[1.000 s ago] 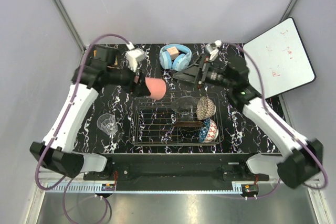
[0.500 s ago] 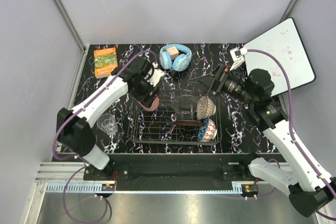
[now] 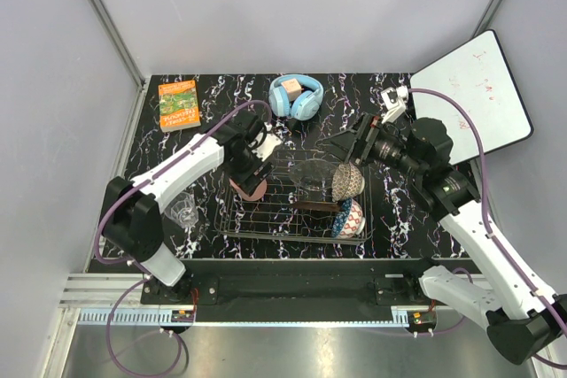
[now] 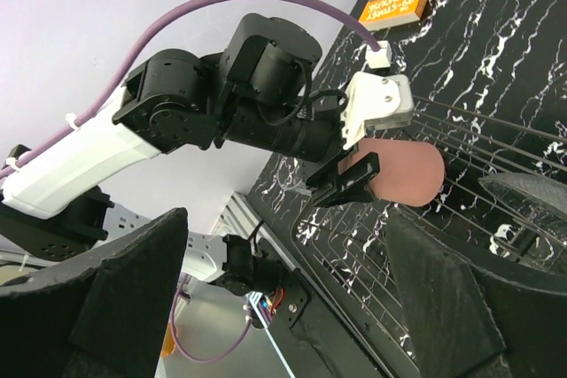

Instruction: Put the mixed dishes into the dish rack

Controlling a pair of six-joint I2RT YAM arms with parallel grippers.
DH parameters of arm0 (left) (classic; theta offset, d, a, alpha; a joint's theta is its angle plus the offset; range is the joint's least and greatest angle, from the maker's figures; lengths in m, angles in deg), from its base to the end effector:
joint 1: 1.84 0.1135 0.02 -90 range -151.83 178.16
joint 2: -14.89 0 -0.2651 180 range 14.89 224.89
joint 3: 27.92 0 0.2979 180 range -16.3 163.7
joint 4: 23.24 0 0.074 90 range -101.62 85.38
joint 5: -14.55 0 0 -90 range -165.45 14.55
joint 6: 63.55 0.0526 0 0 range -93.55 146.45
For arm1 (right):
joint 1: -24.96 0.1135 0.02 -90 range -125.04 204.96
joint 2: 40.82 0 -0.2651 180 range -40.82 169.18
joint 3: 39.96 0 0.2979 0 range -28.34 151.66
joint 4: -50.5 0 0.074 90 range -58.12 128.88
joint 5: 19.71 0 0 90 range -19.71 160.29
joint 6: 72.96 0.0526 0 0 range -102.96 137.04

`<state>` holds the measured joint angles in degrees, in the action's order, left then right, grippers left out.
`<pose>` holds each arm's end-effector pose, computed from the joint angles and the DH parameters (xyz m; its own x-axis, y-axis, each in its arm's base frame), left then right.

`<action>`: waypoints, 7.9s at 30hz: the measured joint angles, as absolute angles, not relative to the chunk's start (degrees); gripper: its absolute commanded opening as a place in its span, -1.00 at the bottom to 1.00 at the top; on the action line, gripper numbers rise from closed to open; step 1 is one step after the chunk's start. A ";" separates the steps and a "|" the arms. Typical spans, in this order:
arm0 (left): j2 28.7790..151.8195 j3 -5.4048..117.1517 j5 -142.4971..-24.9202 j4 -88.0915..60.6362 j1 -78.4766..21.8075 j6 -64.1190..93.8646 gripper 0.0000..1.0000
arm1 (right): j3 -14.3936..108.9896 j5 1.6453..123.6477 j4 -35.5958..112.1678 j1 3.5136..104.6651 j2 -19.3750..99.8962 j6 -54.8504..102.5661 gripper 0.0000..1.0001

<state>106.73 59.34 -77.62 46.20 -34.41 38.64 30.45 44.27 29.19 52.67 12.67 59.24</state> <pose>0.3026 -0.1956 0.2330 -0.6765 0.6825 -0.2768 0.7055 0.7084 0.0226 0.2267 0.1451 0.4040 -0.5910 0.3714 -0.7161 -0.5509 0.4626 0.6946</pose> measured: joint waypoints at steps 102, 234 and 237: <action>65.81 64.96 -93.42 45.65 -14.83 42.13 -1.00 | 27.24 42.37 31.22 57.08 18.14 61.55 0.99; 71.12 47.93 -127.22 40.65 13.85 39.84 0.98 | 63.01 80.18 -10.42 90.89 65.48 36.57 -1.00; 70.84 47.93 -127.24 40.76 13.85 40.01 0.98 | 62.91 80.18 -10.55 90.89 65.52 36.11 -1.00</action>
<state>70.84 47.93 -127.24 40.76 13.85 40.01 62.91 80.18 -10.55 90.89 65.52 36.11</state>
